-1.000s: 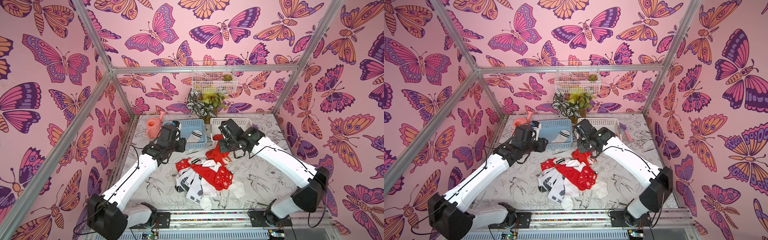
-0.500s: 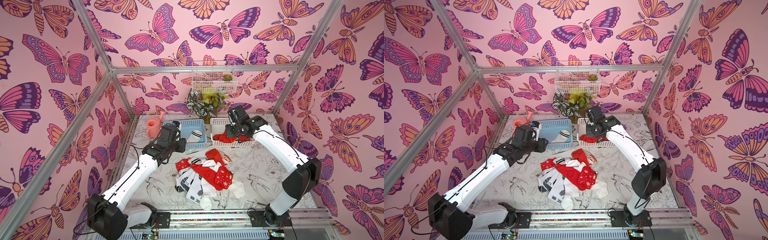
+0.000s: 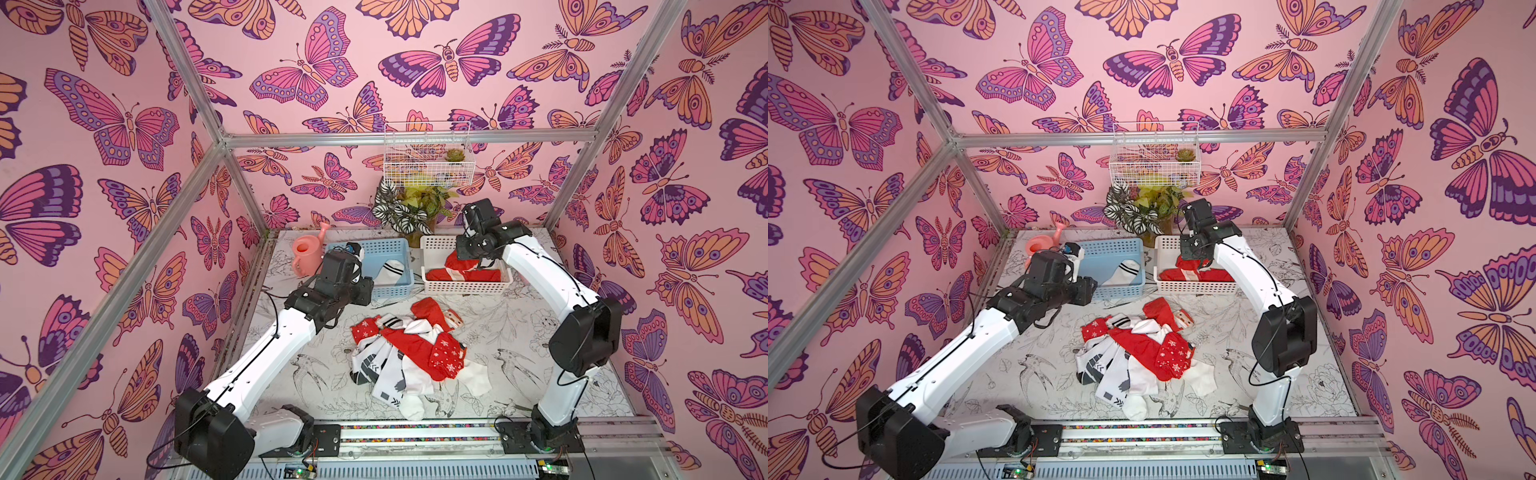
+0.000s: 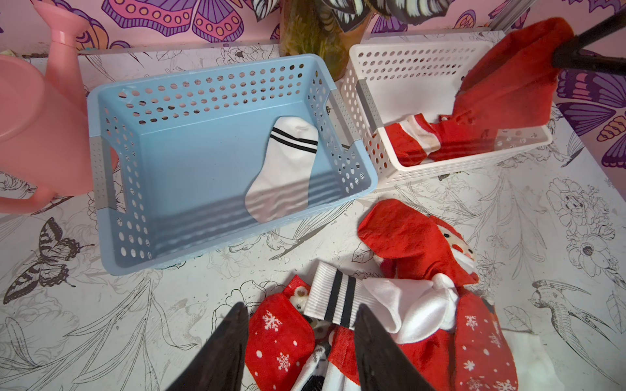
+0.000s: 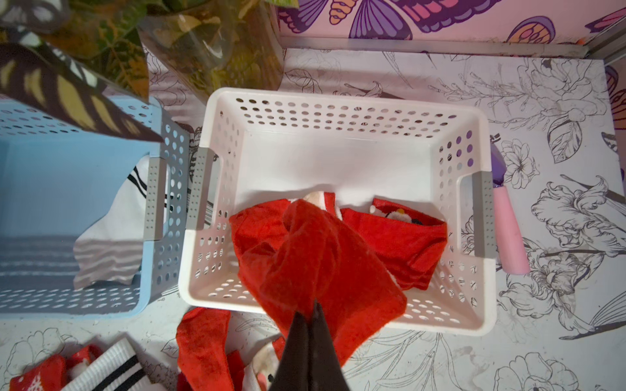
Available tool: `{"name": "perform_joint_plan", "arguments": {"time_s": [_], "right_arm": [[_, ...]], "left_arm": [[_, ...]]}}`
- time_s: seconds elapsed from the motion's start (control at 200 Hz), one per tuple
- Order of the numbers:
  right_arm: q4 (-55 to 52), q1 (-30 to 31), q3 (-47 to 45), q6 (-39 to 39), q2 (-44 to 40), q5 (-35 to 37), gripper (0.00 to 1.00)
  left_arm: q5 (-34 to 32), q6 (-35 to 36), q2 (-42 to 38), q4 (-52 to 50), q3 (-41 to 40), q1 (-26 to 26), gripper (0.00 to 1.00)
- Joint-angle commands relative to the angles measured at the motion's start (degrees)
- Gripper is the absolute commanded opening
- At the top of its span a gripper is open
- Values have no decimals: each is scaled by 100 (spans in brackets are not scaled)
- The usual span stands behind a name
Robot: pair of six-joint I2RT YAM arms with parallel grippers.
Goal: Sort the socks into the basket by color
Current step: Place the sock in the bin.
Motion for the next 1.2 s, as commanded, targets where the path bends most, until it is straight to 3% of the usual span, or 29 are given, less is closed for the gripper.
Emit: {"name": "perform_joint_plan", "arguments": {"time_s": [0.0, 1.198], "right_arm": [[88, -130, 230, -54, 225, -27, 0], [526, -873, 687, 163, 1554, -99, 0]], "left_arm": [[-51, 90, -111, 25, -99, -24, 53], [-57, 112, -20, 26, -106, -103, 53]]}}
